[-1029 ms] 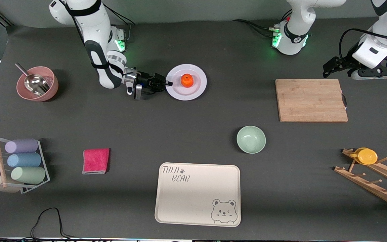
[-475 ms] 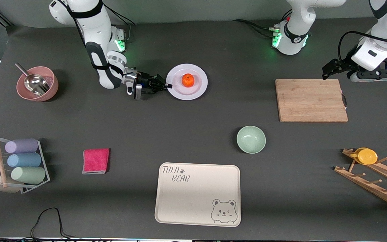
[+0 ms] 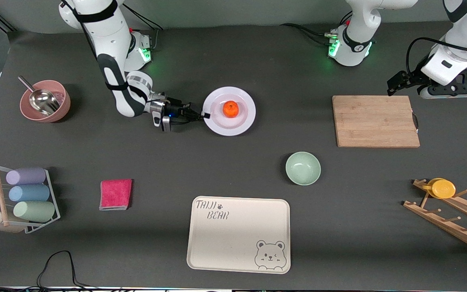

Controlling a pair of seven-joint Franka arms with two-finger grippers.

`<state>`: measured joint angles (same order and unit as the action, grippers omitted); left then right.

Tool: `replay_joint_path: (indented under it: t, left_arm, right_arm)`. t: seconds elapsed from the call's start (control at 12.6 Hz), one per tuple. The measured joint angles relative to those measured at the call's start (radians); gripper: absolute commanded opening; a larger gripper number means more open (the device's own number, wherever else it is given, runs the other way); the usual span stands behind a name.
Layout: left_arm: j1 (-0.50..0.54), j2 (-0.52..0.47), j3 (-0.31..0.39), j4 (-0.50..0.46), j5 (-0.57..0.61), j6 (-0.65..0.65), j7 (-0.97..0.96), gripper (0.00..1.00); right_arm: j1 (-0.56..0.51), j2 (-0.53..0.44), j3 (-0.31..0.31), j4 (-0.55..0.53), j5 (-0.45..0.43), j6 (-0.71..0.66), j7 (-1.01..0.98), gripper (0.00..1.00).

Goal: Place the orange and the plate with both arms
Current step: 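Lift the plate with the right gripper and carry it toward the tray, then lower the plate onto the bear tray and open the right gripper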

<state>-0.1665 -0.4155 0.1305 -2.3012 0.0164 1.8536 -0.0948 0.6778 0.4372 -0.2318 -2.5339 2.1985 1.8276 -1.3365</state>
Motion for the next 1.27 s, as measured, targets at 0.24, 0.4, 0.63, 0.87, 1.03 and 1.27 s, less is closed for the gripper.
replay_joint_path:
  t: [0.24, 0.4, 0.63, 0.87, 1.03, 1.27]
  left_arm:
    - [0.000, 0.000, -0.003, 0.000, 0.000, 0.000, 0.000, 1.00]
    - [0.000, 0.000, -0.002, 0.000, 0.000, 0.000, 0.000, 1.00]
    - [0.000, 0.008, -0.001, 0.000, 0.000, 0.000, 0.000, 1.00]
    - [0.000, 0.010, -0.001, 0.001, 0.000, 0.000, 0.000, 1.00]
    - [0.000, 0.010, 0.000, 0.007, 0.000, 0.000, 0.000, 1.00]
    - [0.000, 0.010, 0.000, 0.008, 0.001, -0.008, 0.001, 1.00]
  right_arm:
    - [-0.087, -0.001, -0.006, 0.143, -0.100, 0.005, 0.167, 0.00]
    - [-0.140, -0.001, -0.010, 0.236, -0.162, 0.012, 0.289, 0.00]
    - [-0.165, 0.000, -0.058, 0.367, -0.249, 0.047, 0.441, 0.00]
    - [-0.187, 0.050, -0.110, 0.547, -0.309, 0.066, 0.599, 0.00]
    - [-0.217, 0.138, -0.114, 0.712, -0.314, 0.072, 0.686, 0.00]
    - [-0.228, 0.336, -0.111, 0.987, -0.312, 0.132, 0.730, 0.00]
